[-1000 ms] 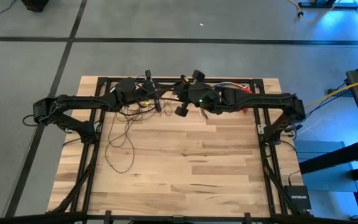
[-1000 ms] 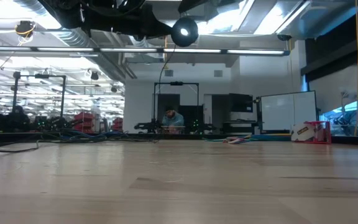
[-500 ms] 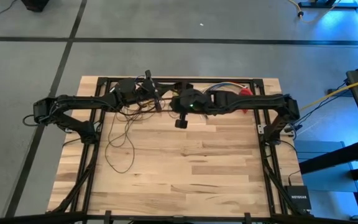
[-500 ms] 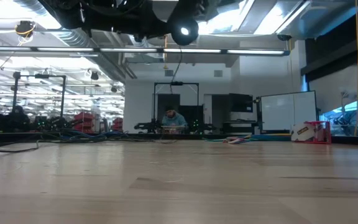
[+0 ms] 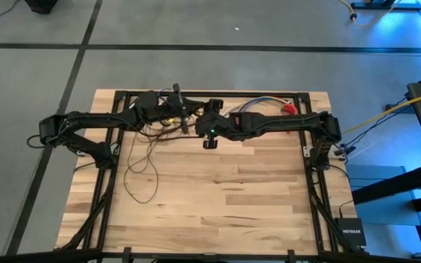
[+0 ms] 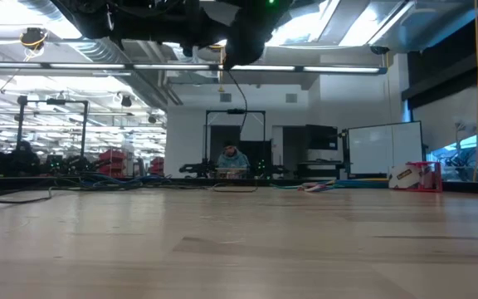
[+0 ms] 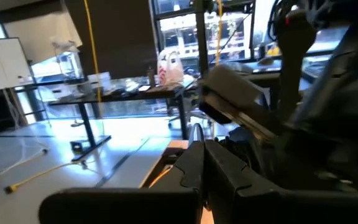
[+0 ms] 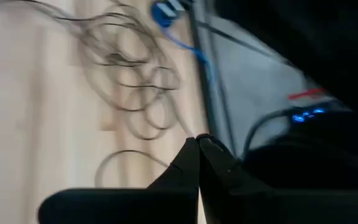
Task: Coiling cords
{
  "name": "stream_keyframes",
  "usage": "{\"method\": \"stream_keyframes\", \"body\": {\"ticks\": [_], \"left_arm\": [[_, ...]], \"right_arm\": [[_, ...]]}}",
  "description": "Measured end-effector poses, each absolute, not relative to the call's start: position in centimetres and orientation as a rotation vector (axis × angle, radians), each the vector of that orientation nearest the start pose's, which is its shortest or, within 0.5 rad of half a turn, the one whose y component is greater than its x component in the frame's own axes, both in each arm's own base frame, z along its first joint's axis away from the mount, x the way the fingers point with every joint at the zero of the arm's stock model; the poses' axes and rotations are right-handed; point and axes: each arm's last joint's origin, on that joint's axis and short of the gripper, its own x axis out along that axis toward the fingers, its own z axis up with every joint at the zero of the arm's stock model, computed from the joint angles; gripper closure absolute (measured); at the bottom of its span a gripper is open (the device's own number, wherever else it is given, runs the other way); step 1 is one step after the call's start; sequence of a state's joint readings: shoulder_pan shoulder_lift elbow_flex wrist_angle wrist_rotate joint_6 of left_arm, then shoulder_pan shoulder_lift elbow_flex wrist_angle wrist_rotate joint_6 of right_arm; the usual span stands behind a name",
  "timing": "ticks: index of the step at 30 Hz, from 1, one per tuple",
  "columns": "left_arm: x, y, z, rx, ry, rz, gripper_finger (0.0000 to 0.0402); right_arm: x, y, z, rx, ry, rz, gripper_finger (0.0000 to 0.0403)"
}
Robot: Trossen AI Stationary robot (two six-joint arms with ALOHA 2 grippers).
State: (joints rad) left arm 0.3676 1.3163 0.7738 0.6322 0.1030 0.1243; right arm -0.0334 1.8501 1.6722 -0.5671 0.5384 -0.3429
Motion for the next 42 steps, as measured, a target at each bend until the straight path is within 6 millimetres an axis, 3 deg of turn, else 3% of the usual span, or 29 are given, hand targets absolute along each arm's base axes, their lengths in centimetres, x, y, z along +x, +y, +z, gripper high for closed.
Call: {"method": "stream_keyframes", "body": {"ticks": [4,18,22,29,34,42], "left_arm": [[27.2,10.2,29.4,0.149,-0.081,0.269,0.0400],[27.2,10.1,29.2,0.191,-0.050,0.262,0.0400],[27.2,10.1,29.2,0.200,-0.047,0.263,0.0401],[27.2,10.1,29.0,0.221,-0.032,0.264,0.0401],[27.2,10.1,28.9,0.230,-0.020,0.262,0.0401],[27.2,10.1,28.9,0.281,-0.011,0.262,0.0401]], "right_arm": [[41.3,-2.6,31.3,-0.537,0.796,-0.491,0.0401],[41.1,-1.8,32.0,-0.441,0.741,-0.418,0.0389],[41.1,-1.7,32.0,-0.419,0.735,-0.422,0.0366],[40.8,-1.1,32.3,-0.414,0.738,-0.417,0.0286],[38.7,0.6,35.5,-0.433,0.775,-0.371,0.0253],[33.5,2.9,40.1,-0.390,0.805,-0.326,0.0247]]}}
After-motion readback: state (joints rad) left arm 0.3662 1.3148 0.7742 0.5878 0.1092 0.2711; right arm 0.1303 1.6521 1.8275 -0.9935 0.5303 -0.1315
